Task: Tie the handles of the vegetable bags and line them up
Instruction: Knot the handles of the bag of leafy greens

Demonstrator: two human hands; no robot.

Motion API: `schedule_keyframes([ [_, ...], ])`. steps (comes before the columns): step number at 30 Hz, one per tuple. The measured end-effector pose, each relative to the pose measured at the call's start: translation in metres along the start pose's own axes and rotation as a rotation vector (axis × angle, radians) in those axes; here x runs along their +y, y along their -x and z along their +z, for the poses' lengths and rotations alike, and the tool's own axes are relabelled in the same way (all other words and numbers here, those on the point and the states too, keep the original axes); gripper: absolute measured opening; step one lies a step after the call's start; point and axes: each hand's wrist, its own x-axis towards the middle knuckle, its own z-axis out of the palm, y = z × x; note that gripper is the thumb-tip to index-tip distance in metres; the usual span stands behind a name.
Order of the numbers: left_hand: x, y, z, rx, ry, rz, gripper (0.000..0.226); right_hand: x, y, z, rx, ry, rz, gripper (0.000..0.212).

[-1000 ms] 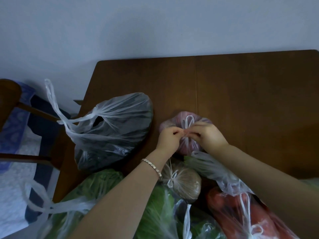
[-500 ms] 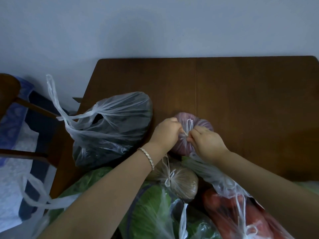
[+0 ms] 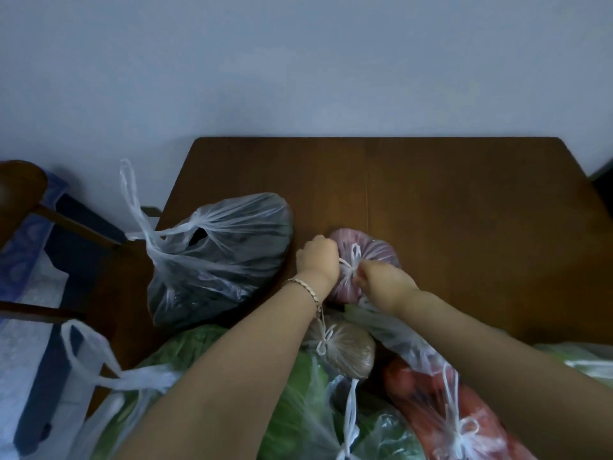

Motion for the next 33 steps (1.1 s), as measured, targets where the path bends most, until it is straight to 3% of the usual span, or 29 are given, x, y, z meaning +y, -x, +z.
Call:
schedule_keyframes([
  [3,-0.012,0.024,-0.020,0.045,0.044,0.106,0.026,-0.006,0.016,-0.009,-0.018,-0.103,0.073,0.023],
  [7,-0.043,0.073,-0.048,-0.159,0.073,0.162,0.019,-0.028,0.048,-0.015,-0.034,-0.096,0.006,0.017],
  [14,-0.104,0.158,-0.095,-0.218,-0.071,0.026,0.026,-0.101,0.092,-0.021,-0.127,0.030,-0.214,0.022],
  [16,-0.124,0.178,-0.106,-0.217,-0.237,-0.038,0.043,-0.121,0.097,-0.017,-0.126,0.029,-0.279,0.020],
  [18,-0.145,0.198,-0.114,-0.249,-0.409,-0.113,0.075,-0.139,0.102,-0.009,-0.140,0.015,-0.325,0.018],
  [20,-0.166,0.213,-0.116,-0.313,-0.460,-0.192,0.095,-0.153,0.104,-0.002,-0.137,0.020,-0.368,0.016],
  [22,-0.186,0.226,-0.111,-0.321,-0.442,-0.230,0.080,-0.171,0.110,0.004,-0.138,0.037,-0.412,0.018],
  [25,-0.207,0.233,-0.101,-0.244,-0.355,-0.244,0.021,-0.196,0.116,0.015,-0.134,0.023,-0.450,0.028],
  [26,-0.214,0.233,-0.100,-0.210,-0.317,-0.234,0.015,-0.206,0.115,0.020,-0.131,-0.014,-0.459,0.036],
  [30,-0.228,0.223,-0.110,-0.112,-0.260,-0.058,0.025,-0.247,0.100,0.039,-0.085,-0.136,-0.490,0.073],
  [32,-0.230,0.220,-0.120,-0.084,-0.301,0.099,0.015,-0.268,0.087,0.051,-0.105,-0.160,-0.468,0.068],
  [33,-0.231,0.219,-0.124,-0.056,-0.333,0.180,0.015,-0.274,0.082,0.057,-0.131,-0.180,-0.466,0.055],
])
